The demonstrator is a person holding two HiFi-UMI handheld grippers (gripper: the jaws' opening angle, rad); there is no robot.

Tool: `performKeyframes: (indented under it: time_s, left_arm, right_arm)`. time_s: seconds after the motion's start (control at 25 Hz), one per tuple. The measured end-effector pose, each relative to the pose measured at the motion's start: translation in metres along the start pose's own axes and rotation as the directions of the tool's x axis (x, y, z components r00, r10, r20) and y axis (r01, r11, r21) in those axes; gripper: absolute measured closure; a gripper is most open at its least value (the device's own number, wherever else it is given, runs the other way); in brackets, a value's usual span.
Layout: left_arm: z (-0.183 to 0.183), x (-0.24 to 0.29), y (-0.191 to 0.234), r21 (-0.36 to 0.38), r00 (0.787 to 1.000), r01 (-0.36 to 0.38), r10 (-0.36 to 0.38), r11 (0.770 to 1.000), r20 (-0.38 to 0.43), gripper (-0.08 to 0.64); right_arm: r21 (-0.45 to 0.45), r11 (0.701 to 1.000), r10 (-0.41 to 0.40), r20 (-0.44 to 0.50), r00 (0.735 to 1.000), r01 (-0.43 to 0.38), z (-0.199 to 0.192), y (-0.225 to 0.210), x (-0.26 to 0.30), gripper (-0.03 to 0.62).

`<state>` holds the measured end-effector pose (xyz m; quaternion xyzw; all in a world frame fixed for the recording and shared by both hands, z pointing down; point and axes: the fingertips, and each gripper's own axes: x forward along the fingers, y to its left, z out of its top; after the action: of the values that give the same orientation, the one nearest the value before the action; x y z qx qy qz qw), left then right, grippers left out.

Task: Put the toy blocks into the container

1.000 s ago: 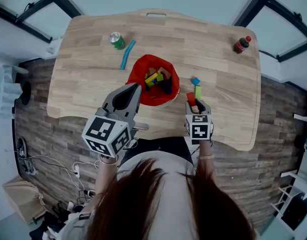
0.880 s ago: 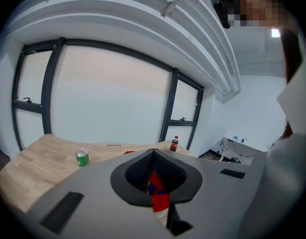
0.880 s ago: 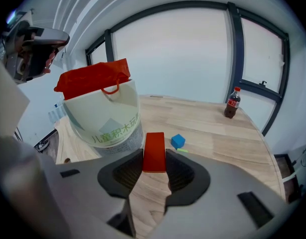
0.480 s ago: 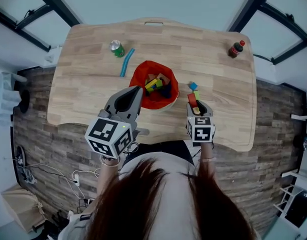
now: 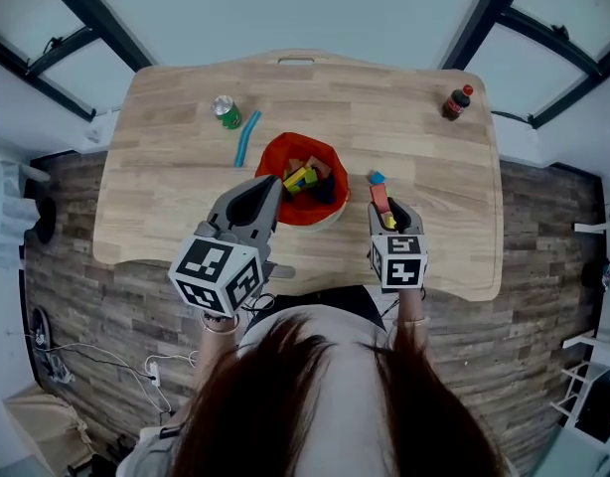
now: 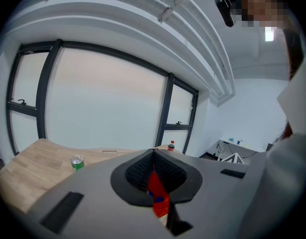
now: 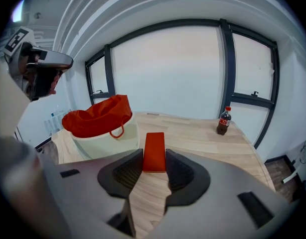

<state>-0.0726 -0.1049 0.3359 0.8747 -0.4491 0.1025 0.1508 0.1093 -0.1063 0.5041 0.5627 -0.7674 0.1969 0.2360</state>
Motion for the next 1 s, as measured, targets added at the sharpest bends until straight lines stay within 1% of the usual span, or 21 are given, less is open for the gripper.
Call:
performKeyframes:
  time_s: [0.52, 1.0]
  left_arm:
    - [-0.002, -0.006, 0.002, 0.001, 1.000, -0.012, 0.012, 1.000, 0.001, 0.551]
    - [-0.004, -0.019, 0.009, -0.017, 0.999, -0.043, 0.044, 0.999, 0.015, 0.551]
  right_arm:
    - [-0.007, 1.000, 0.007, 0.089, 0.996, -0.007, 0.035, 0.006, -0.021, 0.448]
    - [-0.032, 0.999, 0.044, 0.146, 0.988, -0.040, 0.062, 0.021, -0.029, 0.448]
